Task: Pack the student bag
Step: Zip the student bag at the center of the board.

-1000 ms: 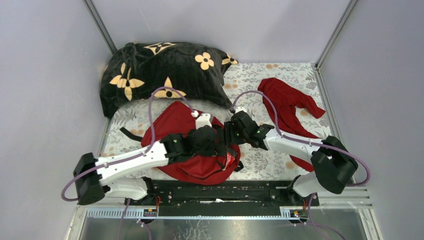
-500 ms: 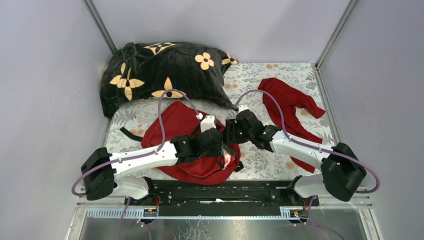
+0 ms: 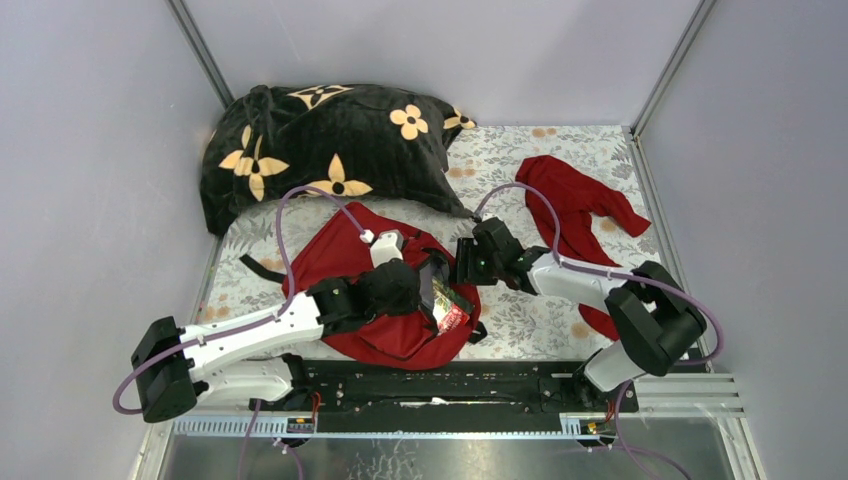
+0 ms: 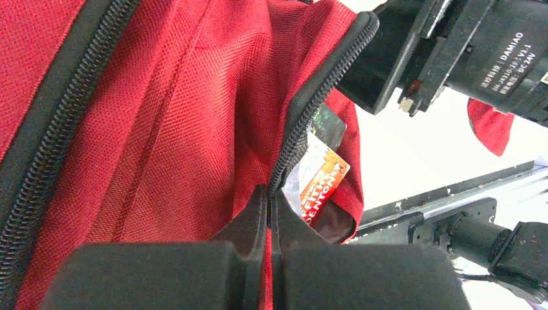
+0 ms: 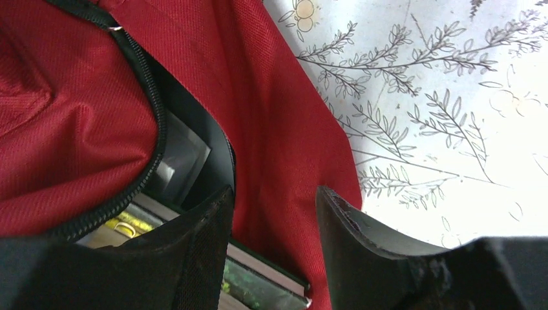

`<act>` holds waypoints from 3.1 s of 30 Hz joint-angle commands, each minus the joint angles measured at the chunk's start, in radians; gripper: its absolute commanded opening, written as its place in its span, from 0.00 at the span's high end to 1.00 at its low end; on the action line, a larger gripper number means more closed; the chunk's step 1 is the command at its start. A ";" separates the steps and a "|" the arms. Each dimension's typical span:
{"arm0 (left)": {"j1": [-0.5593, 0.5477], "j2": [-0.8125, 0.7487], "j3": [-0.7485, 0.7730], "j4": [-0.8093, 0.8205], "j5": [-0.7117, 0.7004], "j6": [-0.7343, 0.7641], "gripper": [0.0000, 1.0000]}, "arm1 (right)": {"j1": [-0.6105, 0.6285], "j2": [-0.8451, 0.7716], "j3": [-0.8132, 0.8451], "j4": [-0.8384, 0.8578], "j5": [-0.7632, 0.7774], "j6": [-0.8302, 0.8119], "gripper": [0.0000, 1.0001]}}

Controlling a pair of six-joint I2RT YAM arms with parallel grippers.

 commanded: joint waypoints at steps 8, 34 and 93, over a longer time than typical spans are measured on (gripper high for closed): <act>0.009 0.004 -0.014 0.003 0.001 -0.006 1.00 | 0.004 0.154 0.086 0.159 -0.065 0.048 0.50; 0.055 -0.044 -0.052 -0.061 -0.045 0.066 1.00 | 0.004 -0.279 0.313 -0.718 0.001 -0.470 1.00; 0.106 0.111 0.095 0.126 0.131 0.232 1.00 | 0.103 -0.526 -0.198 -0.334 -0.633 -0.098 0.44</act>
